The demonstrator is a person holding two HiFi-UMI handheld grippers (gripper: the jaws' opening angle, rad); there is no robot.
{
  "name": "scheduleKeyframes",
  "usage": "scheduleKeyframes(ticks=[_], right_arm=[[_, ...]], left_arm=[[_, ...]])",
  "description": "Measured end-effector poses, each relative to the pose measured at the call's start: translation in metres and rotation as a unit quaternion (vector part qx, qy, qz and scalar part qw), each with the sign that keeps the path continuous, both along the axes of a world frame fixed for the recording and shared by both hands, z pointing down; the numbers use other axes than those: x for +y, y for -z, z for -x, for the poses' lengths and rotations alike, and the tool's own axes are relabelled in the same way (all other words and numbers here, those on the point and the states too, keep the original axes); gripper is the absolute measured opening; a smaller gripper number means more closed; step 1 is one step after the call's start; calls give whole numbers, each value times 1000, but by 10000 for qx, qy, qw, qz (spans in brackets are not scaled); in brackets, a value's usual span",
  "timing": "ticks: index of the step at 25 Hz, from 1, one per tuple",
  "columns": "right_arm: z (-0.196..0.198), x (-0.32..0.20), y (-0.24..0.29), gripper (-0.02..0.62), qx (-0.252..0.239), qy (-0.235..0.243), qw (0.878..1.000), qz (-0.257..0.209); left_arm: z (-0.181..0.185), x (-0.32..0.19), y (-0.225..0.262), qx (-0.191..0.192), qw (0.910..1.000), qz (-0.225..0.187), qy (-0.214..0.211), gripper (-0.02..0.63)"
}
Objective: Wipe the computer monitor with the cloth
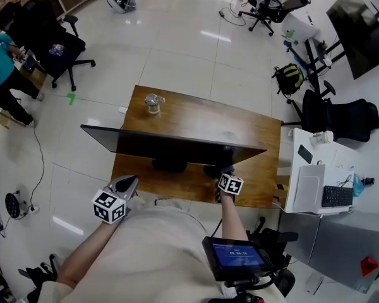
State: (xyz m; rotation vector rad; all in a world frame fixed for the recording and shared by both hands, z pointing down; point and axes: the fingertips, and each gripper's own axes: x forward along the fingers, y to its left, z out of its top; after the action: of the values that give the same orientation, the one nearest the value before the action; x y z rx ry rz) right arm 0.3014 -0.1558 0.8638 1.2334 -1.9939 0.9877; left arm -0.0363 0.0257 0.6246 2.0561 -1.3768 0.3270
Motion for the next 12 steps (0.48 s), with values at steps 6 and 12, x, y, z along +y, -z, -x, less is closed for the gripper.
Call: scheduleKeyframes(ticks=[6, 12], right_arm=[[17, 6, -4, 83, -17, -68, 10000, 52], [29, 9, -4, 83, -22, -227, 9997, 116]], left_arm=[[19, 1, 0, 12, 9999, -23, 103, 0], [47, 2, 4, 12, 9999, -29, 156, 0]])
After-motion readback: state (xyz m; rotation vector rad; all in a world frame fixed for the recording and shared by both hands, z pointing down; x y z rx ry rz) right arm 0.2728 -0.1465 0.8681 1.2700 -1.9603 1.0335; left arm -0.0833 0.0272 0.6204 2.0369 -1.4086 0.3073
